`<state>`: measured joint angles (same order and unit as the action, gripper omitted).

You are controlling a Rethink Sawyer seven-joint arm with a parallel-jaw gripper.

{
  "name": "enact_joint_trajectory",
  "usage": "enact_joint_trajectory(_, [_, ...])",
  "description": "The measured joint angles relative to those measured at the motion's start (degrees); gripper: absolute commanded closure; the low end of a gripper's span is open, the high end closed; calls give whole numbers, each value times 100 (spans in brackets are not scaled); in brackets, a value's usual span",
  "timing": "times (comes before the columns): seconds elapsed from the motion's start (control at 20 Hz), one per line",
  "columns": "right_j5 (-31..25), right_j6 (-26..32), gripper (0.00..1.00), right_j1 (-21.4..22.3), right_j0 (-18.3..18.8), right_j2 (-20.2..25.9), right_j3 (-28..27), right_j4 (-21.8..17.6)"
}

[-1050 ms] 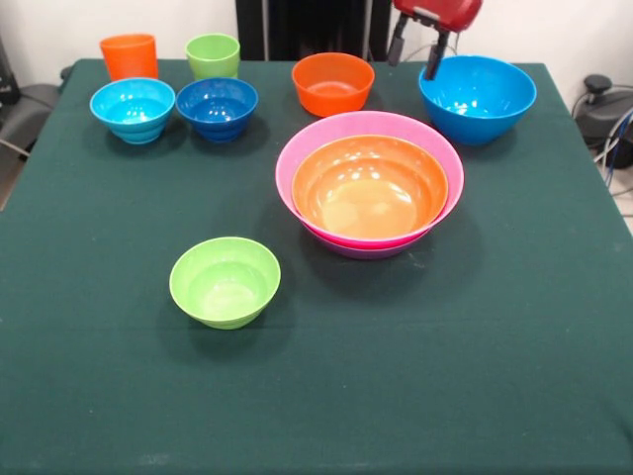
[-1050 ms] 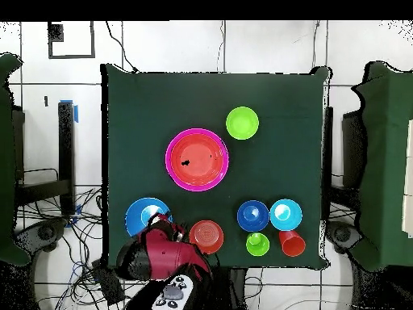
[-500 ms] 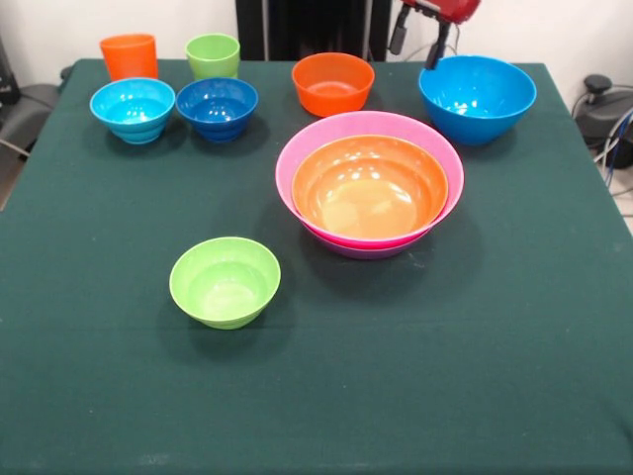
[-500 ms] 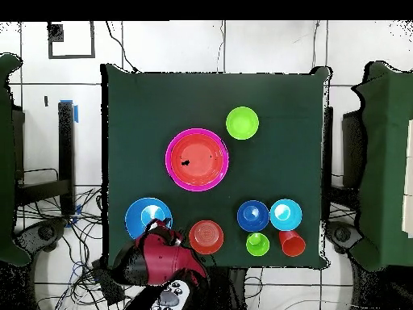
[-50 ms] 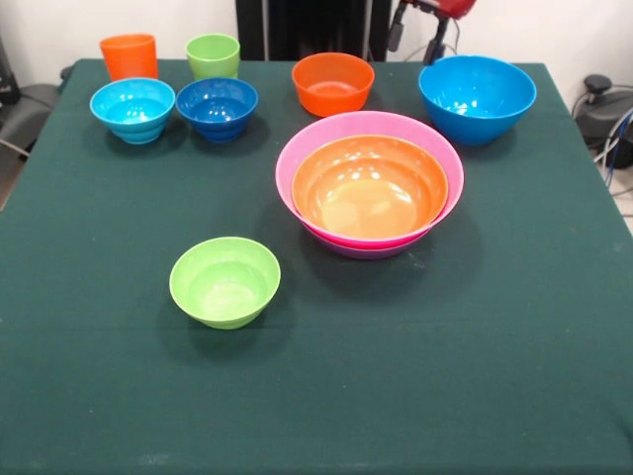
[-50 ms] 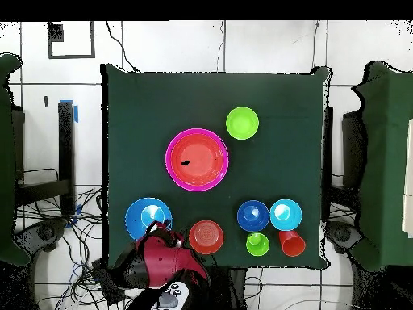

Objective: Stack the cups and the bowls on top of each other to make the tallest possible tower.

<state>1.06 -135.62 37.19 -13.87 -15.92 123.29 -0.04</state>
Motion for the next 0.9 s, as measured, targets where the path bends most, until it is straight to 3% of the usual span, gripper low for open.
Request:
enact_joint_trajectory(0.35, [0, 0, 0, 81, -92, -99, 3, -260])
enact_joint_trajectory(0.9, [212, 0, 0, 6, -956, -449, 71, -320])
